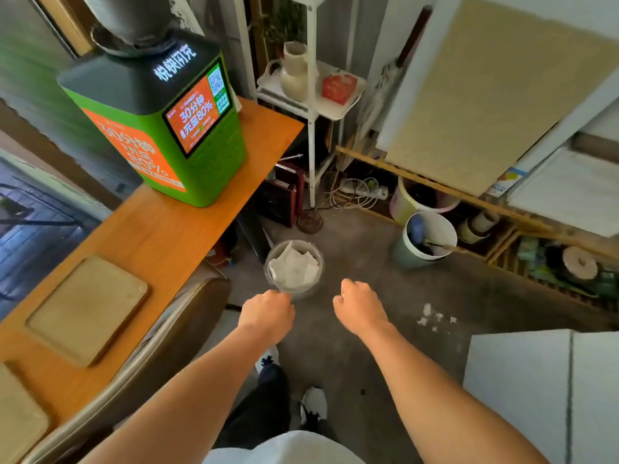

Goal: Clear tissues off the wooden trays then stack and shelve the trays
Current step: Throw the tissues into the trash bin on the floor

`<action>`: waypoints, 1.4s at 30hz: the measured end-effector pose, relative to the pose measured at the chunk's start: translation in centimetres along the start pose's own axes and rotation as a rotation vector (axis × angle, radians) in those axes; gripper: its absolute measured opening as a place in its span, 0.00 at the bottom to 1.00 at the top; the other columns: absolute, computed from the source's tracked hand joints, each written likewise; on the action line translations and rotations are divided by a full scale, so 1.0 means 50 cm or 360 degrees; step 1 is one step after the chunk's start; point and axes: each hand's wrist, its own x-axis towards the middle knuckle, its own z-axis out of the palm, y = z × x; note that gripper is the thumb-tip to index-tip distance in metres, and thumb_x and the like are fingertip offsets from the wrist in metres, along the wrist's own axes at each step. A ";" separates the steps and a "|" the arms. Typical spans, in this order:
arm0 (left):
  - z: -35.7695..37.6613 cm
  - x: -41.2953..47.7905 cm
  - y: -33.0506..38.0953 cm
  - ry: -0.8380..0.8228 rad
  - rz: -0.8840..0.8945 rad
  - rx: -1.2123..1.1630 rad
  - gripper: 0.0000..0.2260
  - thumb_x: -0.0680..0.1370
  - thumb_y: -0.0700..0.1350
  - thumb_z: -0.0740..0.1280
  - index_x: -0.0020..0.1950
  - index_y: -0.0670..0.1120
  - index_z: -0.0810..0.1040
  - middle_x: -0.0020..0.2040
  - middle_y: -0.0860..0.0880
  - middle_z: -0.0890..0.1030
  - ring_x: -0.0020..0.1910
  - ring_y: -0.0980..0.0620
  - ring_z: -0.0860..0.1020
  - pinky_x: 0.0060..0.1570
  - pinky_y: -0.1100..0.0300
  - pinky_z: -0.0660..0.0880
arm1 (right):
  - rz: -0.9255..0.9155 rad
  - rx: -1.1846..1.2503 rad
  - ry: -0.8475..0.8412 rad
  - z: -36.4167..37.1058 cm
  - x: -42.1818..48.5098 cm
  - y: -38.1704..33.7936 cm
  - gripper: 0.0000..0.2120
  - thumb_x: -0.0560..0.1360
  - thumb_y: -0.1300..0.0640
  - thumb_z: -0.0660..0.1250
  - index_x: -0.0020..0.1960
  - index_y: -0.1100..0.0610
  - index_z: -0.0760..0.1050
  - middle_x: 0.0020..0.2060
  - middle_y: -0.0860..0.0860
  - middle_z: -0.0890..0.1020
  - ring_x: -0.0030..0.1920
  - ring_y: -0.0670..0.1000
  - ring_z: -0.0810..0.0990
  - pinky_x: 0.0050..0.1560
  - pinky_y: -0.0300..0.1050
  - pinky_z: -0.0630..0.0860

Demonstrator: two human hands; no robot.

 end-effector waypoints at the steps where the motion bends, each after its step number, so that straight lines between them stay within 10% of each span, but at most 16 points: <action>1: 0.006 0.023 -0.013 -0.0016 -0.0038 -0.0025 0.13 0.80 0.52 0.56 0.51 0.48 0.78 0.50 0.46 0.82 0.48 0.42 0.80 0.40 0.52 0.72 | 0.0015 0.0040 -0.0004 0.008 0.015 -0.008 0.06 0.76 0.57 0.57 0.46 0.60 0.70 0.49 0.59 0.79 0.47 0.63 0.78 0.41 0.49 0.69; 16: 0.195 0.368 -0.067 -0.0332 -0.0578 -0.0560 0.13 0.79 0.49 0.59 0.45 0.44 0.80 0.42 0.44 0.80 0.40 0.41 0.78 0.36 0.53 0.73 | 0.0605 0.0850 -0.0245 0.253 0.348 0.026 0.05 0.75 0.59 0.62 0.44 0.55 0.77 0.42 0.52 0.80 0.44 0.55 0.77 0.39 0.42 0.66; 21: 0.275 0.501 -0.067 -0.0321 -0.0742 -0.0715 0.08 0.76 0.48 0.63 0.45 0.46 0.79 0.43 0.43 0.81 0.42 0.40 0.79 0.38 0.53 0.76 | 0.0824 0.1040 -0.0408 0.347 0.487 0.054 0.08 0.76 0.56 0.62 0.51 0.55 0.78 0.46 0.55 0.82 0.44 0.58 0.80 0.49 0.51 0.80; 25: 0.340 0.609 -0.088 -0.0279 -0.0789 -0.0774 0.04 0.75 0.49 0.69 0.46 0.50 0.79 0.44 0.46 0.79 0.43 0.43 0.79 0.45 0.52 0.80 | 0.0961 0.1325 -0.0490 0.411 0.581 0.069 0.03 0.76 0.57 0.64 0.47 0.55 0.75 0.45 0.59 0.80 0.34 0.57 0.78 0.24 0.38 0.74; 32: 0.404 0.720 -0.138 -0.0294 -0.1191 -0.1294 0.08 0.73 0.40 0.72 0.48 0.50 0.81 0.52 0.46 0.76 0.42 0.42 0.82 0.42 0.52 0.83 | 0.1316 0.1955 -0.0535 0.482 0.680 0.072 0.02 0.77 0.63 0.61 0.49 0.59 0.72 0.40 0.57 0.74 0.30 0.52 0.72 0.32 0.45 0.74; 42: 0.416 0.801 -0.176 -0.0338 -0.1126 -0.1252 0.25 0.72 0.39 0.73 0.67 0.51 0.72 0.58 0.43 0.78 0.53 0.43 0.80 0.55 0.48 0.80 | 0.1378 0.1943 -0.0555 0.502 0.782 0.049 0.19 0.80 0.50 0.61 0.68 0.55 0.68 0.57 0.57 0.76 0.48 0.60 0.81 0.39 0.56 0.84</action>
